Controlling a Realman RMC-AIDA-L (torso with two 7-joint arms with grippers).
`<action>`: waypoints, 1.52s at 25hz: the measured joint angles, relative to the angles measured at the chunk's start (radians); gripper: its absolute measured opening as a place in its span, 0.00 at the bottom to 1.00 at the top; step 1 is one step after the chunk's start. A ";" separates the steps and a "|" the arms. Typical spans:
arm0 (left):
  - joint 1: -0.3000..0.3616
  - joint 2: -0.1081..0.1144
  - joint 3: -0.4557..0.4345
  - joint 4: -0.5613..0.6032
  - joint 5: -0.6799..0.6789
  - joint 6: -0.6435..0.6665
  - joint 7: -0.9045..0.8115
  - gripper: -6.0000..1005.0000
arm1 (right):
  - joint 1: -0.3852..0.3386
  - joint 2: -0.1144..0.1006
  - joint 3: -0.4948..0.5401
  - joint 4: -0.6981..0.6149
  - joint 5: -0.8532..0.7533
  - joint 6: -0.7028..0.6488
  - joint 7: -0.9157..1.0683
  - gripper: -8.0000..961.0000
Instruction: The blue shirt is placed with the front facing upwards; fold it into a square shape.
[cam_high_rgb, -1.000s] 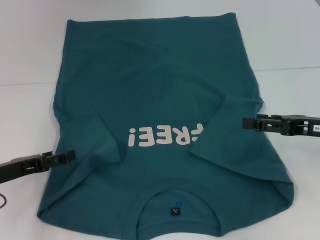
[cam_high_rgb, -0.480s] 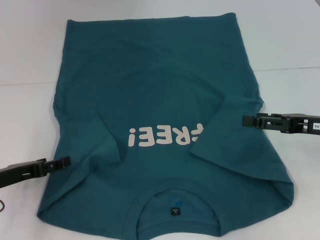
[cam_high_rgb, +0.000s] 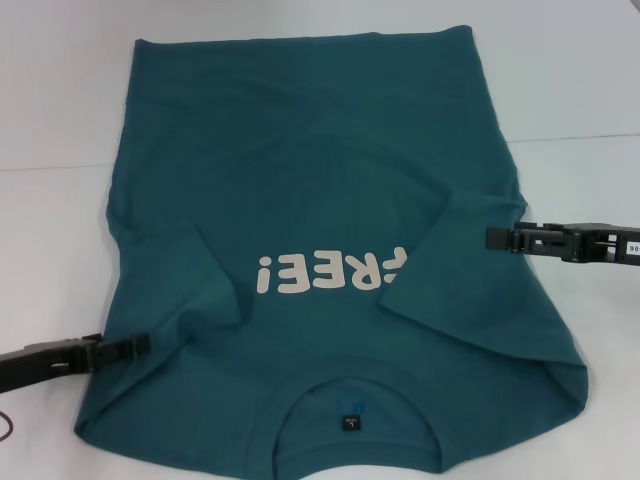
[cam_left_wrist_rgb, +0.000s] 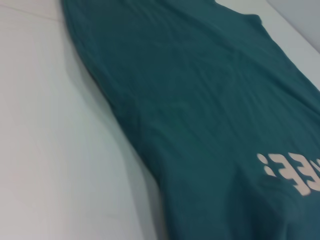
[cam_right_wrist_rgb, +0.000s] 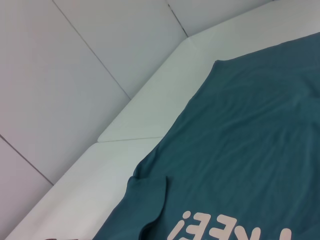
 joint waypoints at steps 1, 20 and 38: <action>0.000 0.001 0.002 0.000 0.002 0.016 0.001 0.87 | 0.000 -0.001 0.000 0.000 0.000 0.000 0.000 0.93; 0.007 0.012 -0.005 0.056 0.060 0.202 -0.003 0.87 | 0.000 -0.007 0.000 0.000 0.001 0.002 0.003 0.93; 0.008 0.020 -0.005 0.110 0.138 0.302 -0.042 0.87 | 0.003 -0.008 0.002 0.000 0.001 0.001 0.003 0.93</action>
